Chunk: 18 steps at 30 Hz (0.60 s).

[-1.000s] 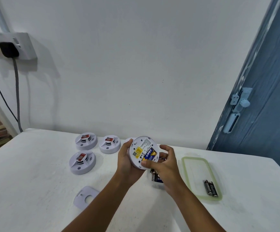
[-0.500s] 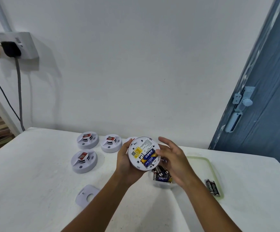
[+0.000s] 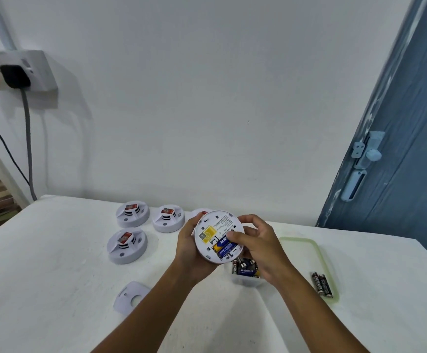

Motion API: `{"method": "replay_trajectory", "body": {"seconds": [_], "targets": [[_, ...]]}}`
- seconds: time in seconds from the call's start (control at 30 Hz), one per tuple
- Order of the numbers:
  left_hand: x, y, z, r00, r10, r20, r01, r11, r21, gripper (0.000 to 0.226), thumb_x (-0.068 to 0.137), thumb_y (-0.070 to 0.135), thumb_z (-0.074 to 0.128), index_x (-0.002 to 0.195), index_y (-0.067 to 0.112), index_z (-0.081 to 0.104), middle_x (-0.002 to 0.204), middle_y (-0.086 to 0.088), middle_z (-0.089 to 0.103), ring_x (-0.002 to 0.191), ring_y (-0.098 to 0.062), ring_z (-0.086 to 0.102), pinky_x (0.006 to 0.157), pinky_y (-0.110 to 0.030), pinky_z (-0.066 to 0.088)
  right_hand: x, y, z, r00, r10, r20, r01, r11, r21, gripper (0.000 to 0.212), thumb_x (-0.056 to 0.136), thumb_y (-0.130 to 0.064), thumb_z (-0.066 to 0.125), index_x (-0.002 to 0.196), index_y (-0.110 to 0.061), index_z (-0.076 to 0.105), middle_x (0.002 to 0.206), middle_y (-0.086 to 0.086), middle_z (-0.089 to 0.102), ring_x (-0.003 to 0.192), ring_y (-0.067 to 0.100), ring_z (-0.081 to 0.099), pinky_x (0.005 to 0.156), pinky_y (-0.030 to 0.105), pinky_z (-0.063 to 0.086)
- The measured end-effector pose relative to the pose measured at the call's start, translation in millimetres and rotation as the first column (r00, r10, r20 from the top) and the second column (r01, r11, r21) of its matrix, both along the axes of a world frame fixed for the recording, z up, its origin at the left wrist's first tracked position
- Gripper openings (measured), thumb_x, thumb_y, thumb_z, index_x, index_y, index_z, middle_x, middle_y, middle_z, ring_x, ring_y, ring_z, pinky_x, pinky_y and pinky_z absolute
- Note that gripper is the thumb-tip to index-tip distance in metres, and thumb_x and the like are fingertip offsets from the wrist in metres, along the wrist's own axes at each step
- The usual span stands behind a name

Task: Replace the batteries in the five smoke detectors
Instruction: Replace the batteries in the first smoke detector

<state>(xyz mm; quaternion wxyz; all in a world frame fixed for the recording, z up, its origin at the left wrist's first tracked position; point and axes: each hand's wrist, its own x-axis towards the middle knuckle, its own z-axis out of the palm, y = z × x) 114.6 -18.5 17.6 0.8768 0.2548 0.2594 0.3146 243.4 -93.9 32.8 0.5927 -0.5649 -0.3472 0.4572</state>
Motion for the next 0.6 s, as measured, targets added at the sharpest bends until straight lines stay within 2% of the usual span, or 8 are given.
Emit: {"method": "replay_trajectory", "body": {"seconds": [0.17,0.27,0.43,0.6], "targets": [[-3.9,0.8,1.9,1.000,0.008,0.021,-0.008,1.000,-0.004,0.057,0.090,0.047,0.039,0.094,0.004,0.077,0.105,-0.023,0.069,0.094,-0.037,0.062,0.091,-0.049,0.043,3.6,-1.8,1.0,0.995,0.095,-0.037,-0.095,0.995,0.008,0.036,0.082,0.003,0.069,0.114,-0.010,0.057,0.099,0.012,0.074,0.087,0.028,0.072,0.066,0.033,0.057],[-6.2,-1.4,5.0,0.999,-0.004,0.033,0.004,1.000,0.013,0.057,0.089,0.047,0.038,0.093,0.005,0.077,0.104,-0.023,0.069,0.093,-0.037,0.061,0.090,-0.049,0.043,3.1,-3.2,1.2,0.997,0.079,-0.025,-0.078,0.996,0.032,0.037,0.080,0.008,0.068,0.112,-0.008,0.059,0.095,0.014,0.075,0.084,0.029,0.073,0.062,0.031,0.056],[-5.7,-5.6,5.5,1.000,0.004,0.012,-0.004,1.000,0.017,0.059,0.093,0.047,0.036,0.093,0.005,0.077,0.106,-0.024,0.068,0.094,-0.037,0.063,0.091,-0.051,0.044,-2.3,-4.5,0.4,1.000,-0.002,0.013,0.001,0.998,0.059,0.031,0.080,0.000,0.073,0.107,-0.009,0.061,0.088,0.010,0.076,0.077,0.025,0.074,0.054,0.026,0.054],[-6.2,-5.3,5.2,1.000,-0.003,0.026,0.002,1.000,0.031,0.060,0.093,0.047,0.035,0.089,0.005,0.078,0.100,-0.022,0.070,0.089,-0.035,0.064,0.087,-0.049,0.046,2.9,-8.1,2.7,0.998,0.062,0.004,-0.062,0.997,0.053,0.034,0.081,-0.005,0.073,0.111,-0.010,0.060,0.094,0.012,0.075,0.084,0.029,0.073,0.062,0.032,0.056]]}}
